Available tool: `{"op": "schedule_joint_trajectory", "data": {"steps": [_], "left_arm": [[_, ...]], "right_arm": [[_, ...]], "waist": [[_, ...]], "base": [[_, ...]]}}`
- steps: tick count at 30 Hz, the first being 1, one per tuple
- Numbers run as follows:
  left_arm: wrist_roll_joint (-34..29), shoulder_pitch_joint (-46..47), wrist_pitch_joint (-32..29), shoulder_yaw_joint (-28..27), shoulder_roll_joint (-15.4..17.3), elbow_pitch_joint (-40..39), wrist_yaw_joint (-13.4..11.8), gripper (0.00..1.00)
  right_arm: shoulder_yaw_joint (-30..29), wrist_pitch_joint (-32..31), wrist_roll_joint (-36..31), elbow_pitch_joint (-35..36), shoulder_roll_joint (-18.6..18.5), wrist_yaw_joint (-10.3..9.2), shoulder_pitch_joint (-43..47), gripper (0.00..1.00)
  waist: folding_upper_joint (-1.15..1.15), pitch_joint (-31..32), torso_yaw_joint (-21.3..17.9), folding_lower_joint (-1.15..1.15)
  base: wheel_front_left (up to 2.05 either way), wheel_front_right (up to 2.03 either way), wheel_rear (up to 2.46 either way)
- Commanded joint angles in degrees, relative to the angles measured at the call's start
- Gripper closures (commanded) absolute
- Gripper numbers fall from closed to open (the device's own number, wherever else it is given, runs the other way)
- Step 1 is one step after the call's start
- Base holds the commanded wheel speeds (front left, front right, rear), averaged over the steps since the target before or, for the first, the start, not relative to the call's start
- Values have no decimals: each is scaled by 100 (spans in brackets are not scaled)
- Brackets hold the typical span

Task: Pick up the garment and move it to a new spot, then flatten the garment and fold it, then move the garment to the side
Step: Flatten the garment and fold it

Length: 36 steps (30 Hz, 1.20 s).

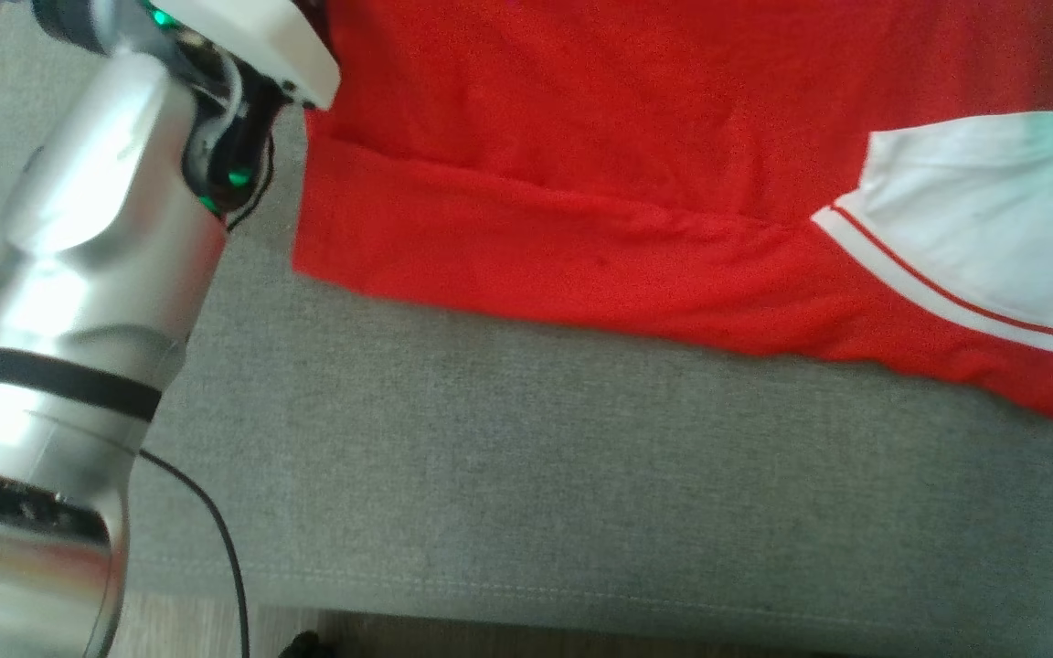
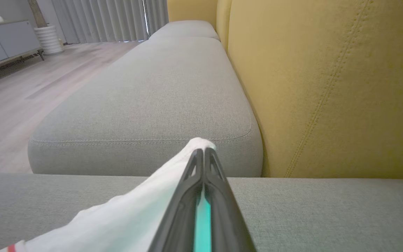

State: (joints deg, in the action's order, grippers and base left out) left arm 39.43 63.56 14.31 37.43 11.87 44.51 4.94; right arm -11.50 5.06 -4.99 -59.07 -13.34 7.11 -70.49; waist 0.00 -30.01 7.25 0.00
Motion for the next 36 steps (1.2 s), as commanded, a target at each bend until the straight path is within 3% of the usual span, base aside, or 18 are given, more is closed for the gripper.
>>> {"op": "schedule_joint_trajectory", "data": {"steps": [1, 11, 19, 28, 29, 30, 31, 33, 36], "left_arm": [[-157, -27, 67, -391, 308, -325, -62, 100], [-573, -1427, 68, -1101, 236, -611, -43, 100], [-767, -2361, 68, -1527, 124, -497, -64, 100], [-1094, -2904, 68, -1902, -49, -386, -158, 100], [-1165, -2947, 68, -1943, -61, -385, -184, 98], [-1217, -2994, 69, -2001, -85, -388, -211, 61], [-1283, -3040, 69, -2045, -107, -400, -235, 0], [-1450, -3126, 69, -2135, -144, -460, -316, 0], [-1742, -3319, 69, -2307, -208, -681, -490, 0]], "right_arm": [[62, 203, 95, 145, 155, 37, -68, 100], [678, 787, 1147, 378, 382, 37, 1025, 100], [1288, 693, 2339, 1493, 371, 37, 2589, 100], [1414, 149, 2974, 2766, 463, 37, 4066, 100], [1404, 64, 2996, 2875, 491, 37, 4201, 100], [1396, -38, 3015, 2960, 524, 37, 4323, 100], [1387, -127, 3035, 3043, 561, 37, 4428, 93], [1334, -226, 3066, 3210, 630, 37, 4584, 0], [1196, -284, 3079, 3413, 701, 37, 4726, 0]], "waist": [[0, 97, -96, 0], [0, 675, -466, 0], [0, 1035, -721, 0], [0, 1262, -846, 0], [0, 1273, -857, 0], [0, 1285, -864, 0], [0, 1293, -868, 0], [0, 1316, -865, 0], [0, 1360, -831, 0]], "base": [[0, 0, 0], [0, 0, 0], [0, 0, 0], [0, 0, 0], [0, 0, 0], [0, 0, 0], [0, 0, 0], [0, 0, 0], [0, 0, 0]]}}
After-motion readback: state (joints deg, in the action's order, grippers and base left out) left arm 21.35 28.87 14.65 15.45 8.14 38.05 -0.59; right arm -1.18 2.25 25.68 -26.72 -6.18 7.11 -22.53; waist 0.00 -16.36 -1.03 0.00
